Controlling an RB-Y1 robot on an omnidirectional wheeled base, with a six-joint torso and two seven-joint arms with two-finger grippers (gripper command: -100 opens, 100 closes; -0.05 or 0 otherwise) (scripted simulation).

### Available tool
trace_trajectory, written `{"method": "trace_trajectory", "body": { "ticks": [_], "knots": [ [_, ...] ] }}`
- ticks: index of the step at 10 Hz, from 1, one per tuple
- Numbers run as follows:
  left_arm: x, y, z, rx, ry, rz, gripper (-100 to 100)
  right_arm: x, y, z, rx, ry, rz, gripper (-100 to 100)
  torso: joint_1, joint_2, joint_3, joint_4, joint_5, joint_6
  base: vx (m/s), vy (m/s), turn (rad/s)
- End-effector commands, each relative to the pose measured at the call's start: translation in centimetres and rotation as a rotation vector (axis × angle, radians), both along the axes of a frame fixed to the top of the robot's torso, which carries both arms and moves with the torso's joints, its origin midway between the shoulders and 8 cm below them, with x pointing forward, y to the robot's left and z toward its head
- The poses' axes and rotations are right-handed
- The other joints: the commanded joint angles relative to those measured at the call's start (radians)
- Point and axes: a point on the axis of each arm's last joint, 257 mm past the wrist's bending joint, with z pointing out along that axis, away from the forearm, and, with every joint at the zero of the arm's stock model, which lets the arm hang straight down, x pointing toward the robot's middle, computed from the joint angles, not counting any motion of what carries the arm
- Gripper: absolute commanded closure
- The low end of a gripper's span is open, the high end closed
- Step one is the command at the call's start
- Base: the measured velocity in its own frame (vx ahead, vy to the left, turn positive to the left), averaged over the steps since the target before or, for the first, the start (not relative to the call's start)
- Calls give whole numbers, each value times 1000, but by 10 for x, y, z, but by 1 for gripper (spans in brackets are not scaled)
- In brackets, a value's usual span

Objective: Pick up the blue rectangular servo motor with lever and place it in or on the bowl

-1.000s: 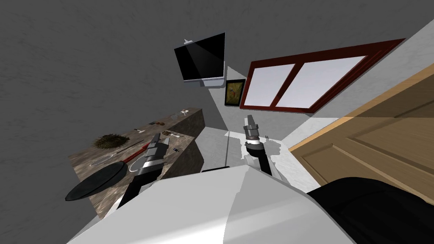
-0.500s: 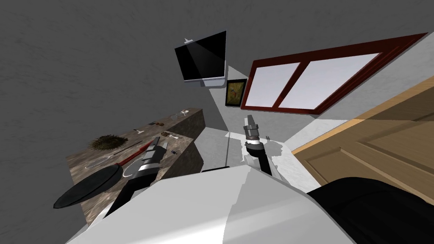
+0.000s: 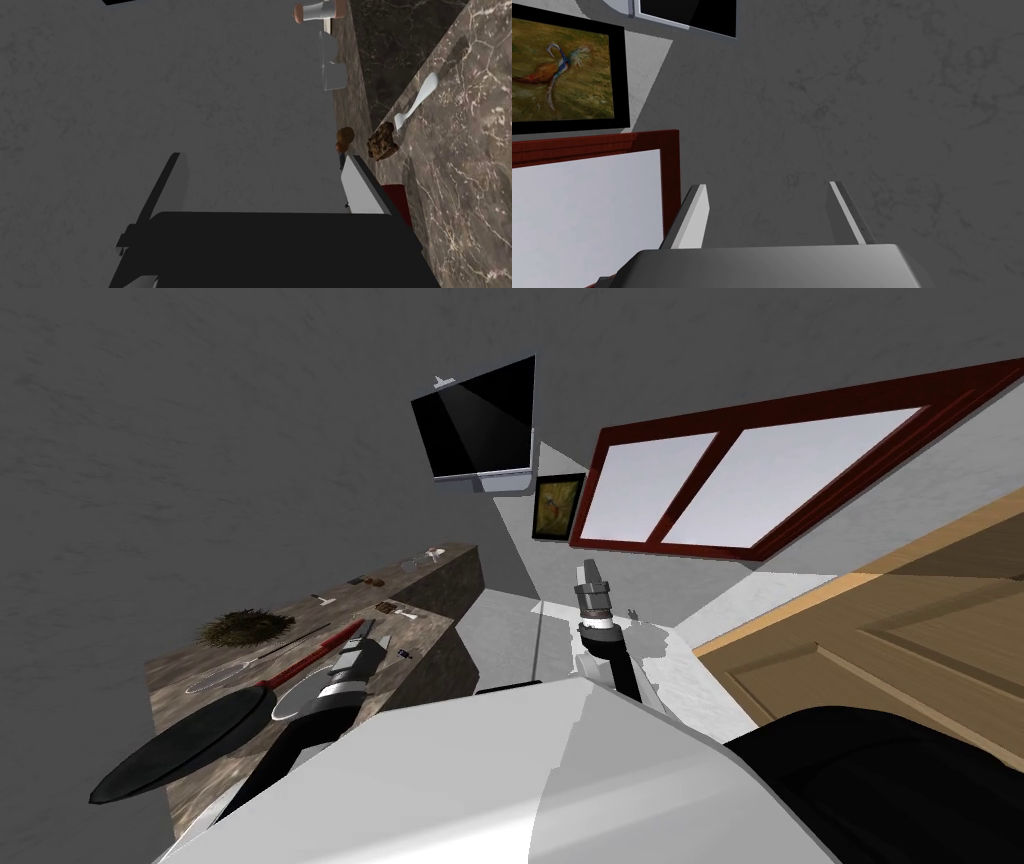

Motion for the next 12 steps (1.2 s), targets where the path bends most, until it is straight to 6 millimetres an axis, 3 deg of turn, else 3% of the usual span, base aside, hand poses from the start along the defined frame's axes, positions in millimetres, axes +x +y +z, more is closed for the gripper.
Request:
{"method": "trace_trajectory", "body": {
  "ticks": [1, 4, 6, 12],
  "knots": [
    [-6, 11, -13, -7, 59, 20, -100, 0, 0, 0, 0, 0, 0, 0, 0, 0, 0, 0, 0, 0, 52, -27, 3],
    [-12, 21, -26, -11, 118, 40, -100, 0, 0, 0, 0, 0, 0, 0, 1, 1, 1, 0, 0, 0, 37, -17, -1],
    [-25, 38, -45, -7, 211, 71, -100, 0, 0, 0, 0, 0, 0, 0, 1, 1, 1, 0, 0, 0, 51, -27, -23],
    [-50, 65, -79, 10, 383, 125, -100, 0, 0, 0, 0, 0, 0, 0, 2, 2, 1, 1, 0, 0, 32, -16, -31]
  ]
}}
